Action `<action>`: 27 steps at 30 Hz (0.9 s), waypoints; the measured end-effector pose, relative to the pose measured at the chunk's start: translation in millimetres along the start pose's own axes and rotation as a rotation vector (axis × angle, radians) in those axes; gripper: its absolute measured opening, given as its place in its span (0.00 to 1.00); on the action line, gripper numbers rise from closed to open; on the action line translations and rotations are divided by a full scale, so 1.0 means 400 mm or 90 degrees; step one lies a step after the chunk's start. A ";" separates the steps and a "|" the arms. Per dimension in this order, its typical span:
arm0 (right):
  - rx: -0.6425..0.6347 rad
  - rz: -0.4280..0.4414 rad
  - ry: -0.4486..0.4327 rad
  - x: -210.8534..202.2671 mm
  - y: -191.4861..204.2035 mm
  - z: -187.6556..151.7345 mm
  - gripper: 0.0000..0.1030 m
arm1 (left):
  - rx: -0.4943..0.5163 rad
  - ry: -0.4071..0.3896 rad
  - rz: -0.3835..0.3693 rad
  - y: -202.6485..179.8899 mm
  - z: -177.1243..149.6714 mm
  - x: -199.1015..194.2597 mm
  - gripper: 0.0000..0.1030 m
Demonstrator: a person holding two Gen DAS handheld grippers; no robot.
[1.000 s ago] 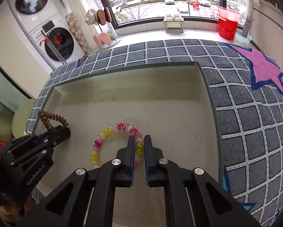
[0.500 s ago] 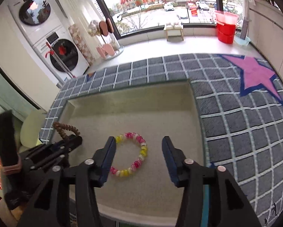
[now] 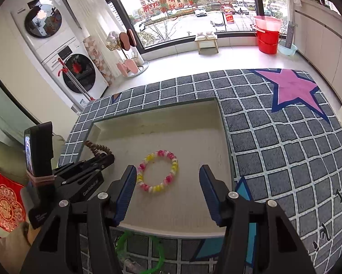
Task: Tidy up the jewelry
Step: 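Lower both bracelets into the white tray and open the right gripper while the left opens too, then grasp the yellow duck hair tie with the right gripper while the left grasps the braided rope bracelet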
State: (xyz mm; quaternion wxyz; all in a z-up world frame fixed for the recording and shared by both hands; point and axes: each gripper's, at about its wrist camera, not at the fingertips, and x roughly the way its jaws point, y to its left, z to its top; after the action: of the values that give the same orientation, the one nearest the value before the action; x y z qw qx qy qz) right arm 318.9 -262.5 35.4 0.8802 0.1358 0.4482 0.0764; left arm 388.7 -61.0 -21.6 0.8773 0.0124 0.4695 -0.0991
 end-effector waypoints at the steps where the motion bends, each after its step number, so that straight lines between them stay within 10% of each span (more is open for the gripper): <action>1: 0.001 0.001 -0.002 -0.005 0.000 -0.003 0.59 | -0.007 -0.015 0.015 0.001 0.001 -0.010 1.00; 5: 0.013 0.003 -0.008 -0.026 -0.008 -0.011 0.60 | -0.006 -0.038 0.012 0.003 0.023 -0.032 1.00; 15: 0.054 0.068 -0.023 -0.093 -0.026 -0.054 1.00 | 0.014 -0.096 -0.006 0.002 -0.025 -0.173 1.00; 27: 0.030 0.053 -0.129 -0.284 -0.010 -0.135 1.00 | 0.009 -0.103 -0.020 0.043 -0.232 -0.337 1.00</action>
State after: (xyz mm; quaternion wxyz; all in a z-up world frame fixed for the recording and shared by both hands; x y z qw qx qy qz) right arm 208.5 -286.3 91.3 0.9137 0.1819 0.3526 0.0882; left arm 243.2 -11.7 36.6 0.9106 0.0035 0.3965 -0.1168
